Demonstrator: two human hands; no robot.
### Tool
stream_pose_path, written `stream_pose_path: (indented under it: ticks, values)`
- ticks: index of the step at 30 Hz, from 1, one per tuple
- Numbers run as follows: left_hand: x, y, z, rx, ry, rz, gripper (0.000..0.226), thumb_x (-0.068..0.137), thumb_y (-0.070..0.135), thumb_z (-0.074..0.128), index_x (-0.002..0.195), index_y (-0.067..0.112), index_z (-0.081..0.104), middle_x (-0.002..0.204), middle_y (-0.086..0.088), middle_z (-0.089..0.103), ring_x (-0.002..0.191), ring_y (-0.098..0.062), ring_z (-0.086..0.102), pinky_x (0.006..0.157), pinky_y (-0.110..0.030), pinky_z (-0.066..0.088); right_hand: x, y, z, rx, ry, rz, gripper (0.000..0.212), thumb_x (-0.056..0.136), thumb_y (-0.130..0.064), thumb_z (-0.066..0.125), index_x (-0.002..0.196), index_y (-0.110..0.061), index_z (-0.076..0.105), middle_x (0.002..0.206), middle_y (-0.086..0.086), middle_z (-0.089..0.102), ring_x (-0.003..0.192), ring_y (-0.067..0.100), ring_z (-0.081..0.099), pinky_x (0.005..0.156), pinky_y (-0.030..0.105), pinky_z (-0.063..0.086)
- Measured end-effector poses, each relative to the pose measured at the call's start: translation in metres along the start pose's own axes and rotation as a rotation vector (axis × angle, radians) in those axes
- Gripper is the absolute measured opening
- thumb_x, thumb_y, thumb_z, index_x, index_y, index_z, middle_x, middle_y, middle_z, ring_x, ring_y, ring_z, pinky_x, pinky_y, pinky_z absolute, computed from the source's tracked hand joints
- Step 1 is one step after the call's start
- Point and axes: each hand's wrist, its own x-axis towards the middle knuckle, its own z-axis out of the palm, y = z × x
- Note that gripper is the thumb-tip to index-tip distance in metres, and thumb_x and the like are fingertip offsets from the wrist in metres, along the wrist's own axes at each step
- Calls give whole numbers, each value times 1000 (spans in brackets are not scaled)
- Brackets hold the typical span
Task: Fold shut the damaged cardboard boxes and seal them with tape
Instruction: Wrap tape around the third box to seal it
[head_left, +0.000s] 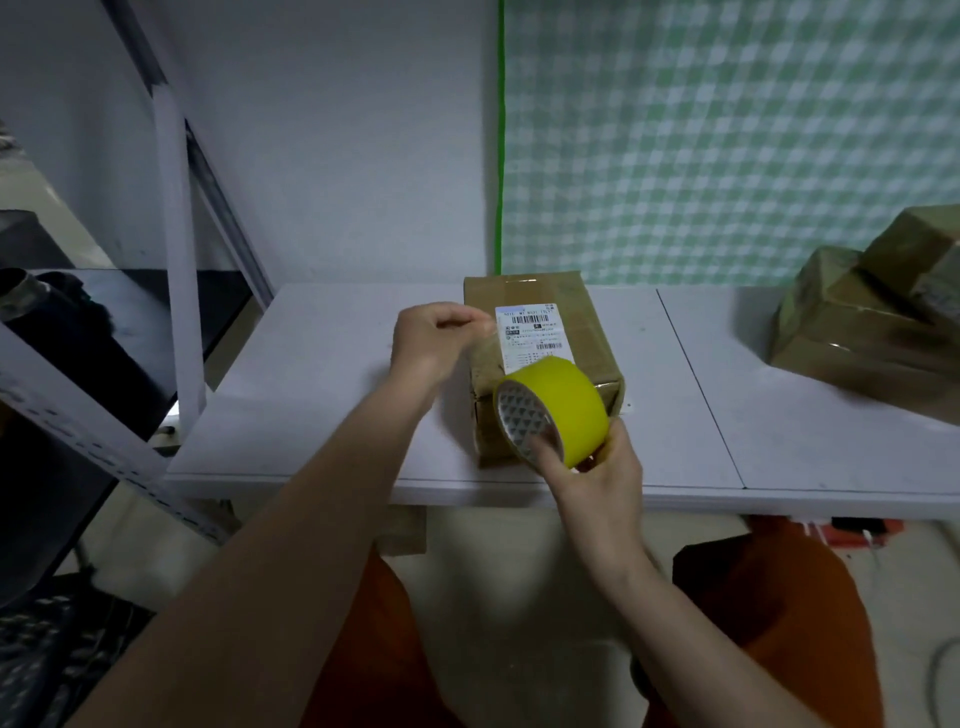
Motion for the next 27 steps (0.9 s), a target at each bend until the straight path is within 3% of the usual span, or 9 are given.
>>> stream_pose_path:
  ticks: [4, 8, 13, 18, 20, 21, 24, 25, 27]
  values:
    - [13, -8, -4, 98, -89, -8, 7, 78, 5, 75, 84, 9, 75, 73, 8, 67, 56, 11, 56, 58, -5, 42, -1, 2, 7, -47, -54, -45, 35, 71, -13, 81, 84, -24, 51, 77, -6, 60, 65, -2, 55, 59, 7, 41]
    - [21, -16, -3, 121, -135, 17, 9, 76, 4, 77, 83, 10, 75, 75, 5, 68, 70, 1, 60, 65, -6, 47, -5, 5, 14, -55, -123, -81, 34, 70, -12, 82, 86, -21, 53, 76, -3, 60, 67, 5, 55, 62, 11, 42]
    - [31, -25, 1, 185, -181, 22, 11, 73, 8, 80, 79, 14, 76, 84, 0, 72, 84, -13, 65, 81, -24, 52, -3, 5, 18, -96, -132, -109, 33, 70, -14, 82, 84, -24, 53, 76, -2, 60, 67, 8, 56, 60, 11, 42]
    - [40, -26, 4, 335, -213, 89, 16, 73, 15, 81, 72, 28, 73, 82, 10, 68, 87, -11, 63, 87, -33, 52, 0, 6, 23, -130, -134, -89, 32, 70, -20, 82, 87, -18, 55, 78, 4, 60, 69, 12, 56, 60, 15, 43]
    - [43, -29, 6, 432, -151, 140, 21, 70, 22, 83, 86, 31, 73, 102, 3, 61, 104, -16, 56, 89, -32, 48, 1, 6, 25, -131, -153, -78, 32, 70, -21, 82, 89, -19, 56, 78, 2, 61, 69, 9, 56, 60, 12, 42]
    - [44, -30, 6, 456, -112, 135, 40, 67, 24, 85, 102, 33, 69, 117, -2, 53, 116, -21, 49, 96, -34, 44, 1, 6, 25, -136, -165, -77, 32, 69, -21, 82, 89, -20, 57, 78, 0, 62, 69, 8, 57, 60, 11, 42]
    - [50, -30, 0, 384, -160, 12, 107, 65, 23, 87, 149, 35, 22, 155, -4, 16, 142, -24, 17, 115, -43, 25, 1, 6, 23, -130, -204, -50, 33, 69, -22, 83, 92, -22, 59, 80, -1, 64, 71, 9, 60, 62, 15, 46]
    - [54, -30, -1, 385, -226, 14, 111, 68, 23, 86, 151, 35, 13, 159, -1, 7, 146, -22, 8, 118, -45, 19, 2, 7, 22, -124, -218, -39, 33, 70, -22, 82, 94, -21, 60, 82, -1, 65, 73, 9, 60, 63, 16, 48]
    - [62, -31, -2, 427, -356, 49, 100, 76, 25, 80, 151, 35, 15, 161, 3, -1, 148, -20, -1, 119, -47, 12, 4, 10, 19, -141, -220, -31, 34, 71, -21, 82, 97, -18, 60, 84, 0, 65, 74, 9, 61, 64, 16, 48]
